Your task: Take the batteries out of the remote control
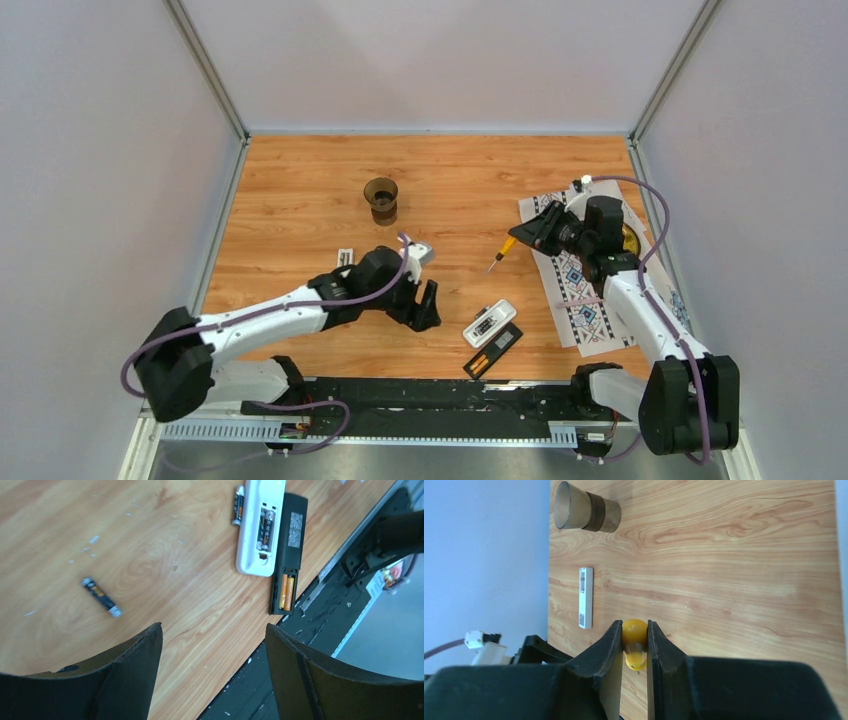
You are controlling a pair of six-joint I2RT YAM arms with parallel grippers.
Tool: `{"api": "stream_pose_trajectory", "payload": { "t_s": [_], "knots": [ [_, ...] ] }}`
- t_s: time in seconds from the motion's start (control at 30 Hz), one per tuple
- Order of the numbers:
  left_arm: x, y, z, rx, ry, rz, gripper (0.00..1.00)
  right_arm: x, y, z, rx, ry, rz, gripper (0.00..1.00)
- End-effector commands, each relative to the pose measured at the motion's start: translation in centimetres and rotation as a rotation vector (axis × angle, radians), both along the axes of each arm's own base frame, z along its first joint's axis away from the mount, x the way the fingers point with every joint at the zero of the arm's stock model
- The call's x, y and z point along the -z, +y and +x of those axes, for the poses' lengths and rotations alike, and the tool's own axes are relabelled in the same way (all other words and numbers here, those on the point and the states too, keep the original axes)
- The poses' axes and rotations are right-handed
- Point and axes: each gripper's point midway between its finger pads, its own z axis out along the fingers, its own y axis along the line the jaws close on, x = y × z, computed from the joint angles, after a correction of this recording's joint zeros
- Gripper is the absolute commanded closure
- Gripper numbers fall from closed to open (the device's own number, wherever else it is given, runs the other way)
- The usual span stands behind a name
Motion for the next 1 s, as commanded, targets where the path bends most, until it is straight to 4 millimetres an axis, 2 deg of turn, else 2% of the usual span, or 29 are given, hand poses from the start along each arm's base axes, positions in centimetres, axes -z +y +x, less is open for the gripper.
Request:
{"api": "stream_pose_trajectory", "payload": {
  "t_s": [0.0, 0.03, 0.07, 0.1, 0.13, 0.17, 0.2, 0.23, 0.3, 0.33, 0.73, 0.97],
  "knots": [
    [1.4, -3.2, 0.1, 0.058, -0.050, 0.125, 0.19, -0.6, -1.4, -0.5, -0.006, -0.042, -0.017, 1.00],
    [1.1, -4.0, 0.5, 0.074, -0.086, 0.151, 0.19, -0.6, -1.5, -0.6, -0.004, -0.039, -0.015, 1.00],
    [1.5, -5.0, -0.5, 0.116, -0.101, 0.172, 0.19, -0.6, -1.7, -0.6, -0.002, -0.038, -0.017, 1.00],
    [3.1, -5.5, -0.7, 0.139, -0.094, 0.226, 0.19, -0.4, -1.6, -0.7, -0.006, -0.033, -0.014, 1.00],
    [3.0, -6.4, -0.5, 0.158, -0.122, 0.244, 0.19, -0.4, -1.7, -0.7, -0.004, -0.031, -0.014, 1.00],
    [3.3, -7.2, -1.3, 0.193, -0.130, 0.258, 0.20, -0.4, -1.5, -0.9, -0.014, -0.028, -0.010, 1.00],
    [4.7, -7.6, -1.6, 0.215, -0.121, 0.297, 0.20, -0.4, -1.5, -1.0, -0.013, -0.027, -0.008, 1.00],
    [4.4, -8.4, -1.5, 0.230, -0.142, 0.304, 0.20, -0.4, -1.6, -1.2, -0.013, -0.027, -0.008, 1.00],
    [5.5, -9.2, -2.4, 0.271, -0.140, 0.330, 0.20, -0.2, -1.6, -1.4, -0.012, -0.022, -0.009, 1.00],
    [5.4, -9.7, -2.4, 0.277, -0.146, 0.326, 0.20, -0.3, -1.6, -1.5, -0.015, -0.029, -0.014, 1.00],
    [8.0, -10.7, -2.4, 0.260, -0.201, 0.405, 0.24, -0.3, -2.0, -1.8, -0.006, -0.029, -0.024, 1.00],
    [8.5, -11.5, -2.6, 0.281, -0.200, 0.398, 0.25, -0.6, -2.4, -1.8, 0.001, -0.036, -0.031, 1.00]
  ]
}}
